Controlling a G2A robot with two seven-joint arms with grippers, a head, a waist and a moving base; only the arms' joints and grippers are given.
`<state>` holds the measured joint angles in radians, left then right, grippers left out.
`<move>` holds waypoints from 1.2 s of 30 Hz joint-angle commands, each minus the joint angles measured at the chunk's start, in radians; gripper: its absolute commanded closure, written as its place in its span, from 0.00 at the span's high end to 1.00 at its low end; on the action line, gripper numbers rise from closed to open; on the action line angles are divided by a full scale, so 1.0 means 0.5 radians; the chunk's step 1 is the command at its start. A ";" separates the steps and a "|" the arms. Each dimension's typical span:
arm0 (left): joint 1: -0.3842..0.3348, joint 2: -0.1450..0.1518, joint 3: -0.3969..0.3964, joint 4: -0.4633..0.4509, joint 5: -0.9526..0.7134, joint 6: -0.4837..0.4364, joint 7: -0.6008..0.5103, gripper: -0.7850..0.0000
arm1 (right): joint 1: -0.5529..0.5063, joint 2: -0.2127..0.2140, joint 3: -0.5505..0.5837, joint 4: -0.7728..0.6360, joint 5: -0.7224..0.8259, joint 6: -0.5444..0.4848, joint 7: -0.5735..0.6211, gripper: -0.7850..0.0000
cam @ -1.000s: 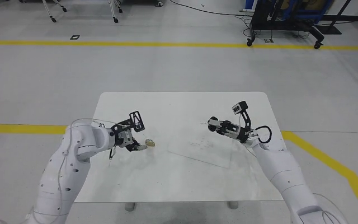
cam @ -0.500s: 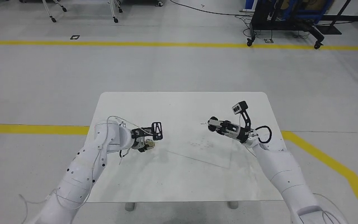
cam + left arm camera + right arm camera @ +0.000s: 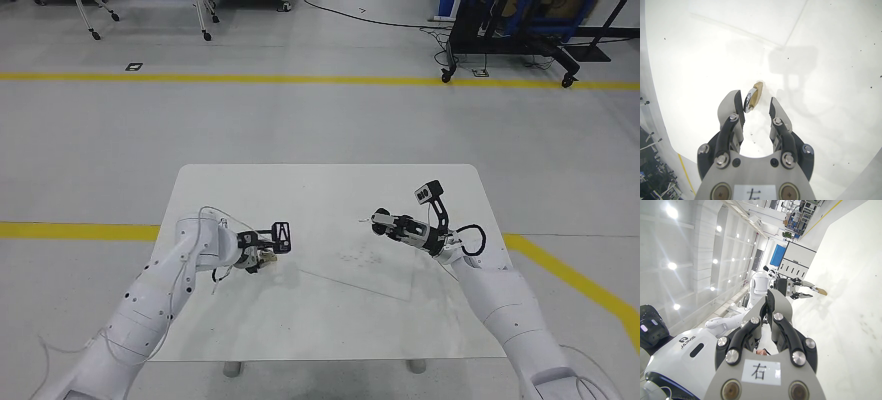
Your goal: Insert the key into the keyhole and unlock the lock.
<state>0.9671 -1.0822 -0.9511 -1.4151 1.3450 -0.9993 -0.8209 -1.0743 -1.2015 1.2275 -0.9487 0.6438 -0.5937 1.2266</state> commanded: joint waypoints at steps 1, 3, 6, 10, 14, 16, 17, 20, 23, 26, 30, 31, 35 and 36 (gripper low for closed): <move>-0.017 -0.002 0.022 0.014 -0.021 0.010 -0.010 0.14 | 0.000 0.000 0.000 0.000 0.000 0.000 0.000 0.00; -0.037 -0.002 0.038 0.030 -0.048 0.016 -0.016 0.00 | 0.000 0.000 0.000 0.000 0.000 0.000 0.000 0.00; -0.064 -0.002 0.071 0.057 -0.071 0.042 -0.041 0.00 | 0.000 0.000 0.000 0.000 0.000 0.000 0.000 0.00; -0.102 -0.006 0.119 0.086 -0.112 0.061 -0.060 0.00 | 0.000 0.000 0.000 0.000 0.000 0.000 0.000 0.00; -0.138 -0.013 0.166 0.124 -0.149 0.088 -0.087 0.00 | 0.000 0.000 0.000 0.000 0.000 0.000 0.000 0.00; -0.159 -0.017 0.177 0.148 -0.179 0.098 -0.098 0.00 | 0.000 0.000 0.000 0.000 0.000 0.000 0.000 0.00; -0.167 -0.018 0.184 0.155 -0.188 0.102 -0.102 0.00 | 0.000 0.000 0.000 0.000 0.000 0.000 0.000 0.00; -0.186 -0.021 0.197 0.170 -0.211 0.111 -0.110 0.00 | 0.000 0.000 0.000 0.000 0.000 0.000 0.000 0.00; -0.197 -0.025 0.183 0.193 -0.258 0.214 -0.110 0.00 | 0.000 0.000 0.000 0.000 0.000 0.000 0.000 0.00; -0.205 -0.031 0.138 0.228 -0.383 0.364 -0.079 0.00 | 0.000 0.000 0.000 0.000 0.000 0.000 0.000 0.00; -0.211 -0.037 0.107 0.226 -0.496 0.461 -0.044 0.00 | 0.000 0.000 0.000 0.000 0.000 0.000 0.000 0.00; -0.211 -0.037 0.107 0.226 -0.496 0.461 -0.044 0.00 | 0.000 0.000 0.000 0.000 0.000 0.000 0.000 0.00; -0.211 -0.037 0.107 0.226 -0.496 0.461 -0.044 0.00 | 0.000 0.000 0.000 0.000 0.000 0.000 0.000 0.00; -0.211 -0.037 0.107 0.226 -0.496 0.461 -0.044 0.00 | 0.000 0.000 0.000 0.000 0.000 0.000 0.000 0.00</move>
<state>0.8617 -1.1006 -0.8975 -1.3023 1.0971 -0.7688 -0.8428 -1.0743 -1.2015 1.2275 -0.9487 0.6438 -0.5937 1.2266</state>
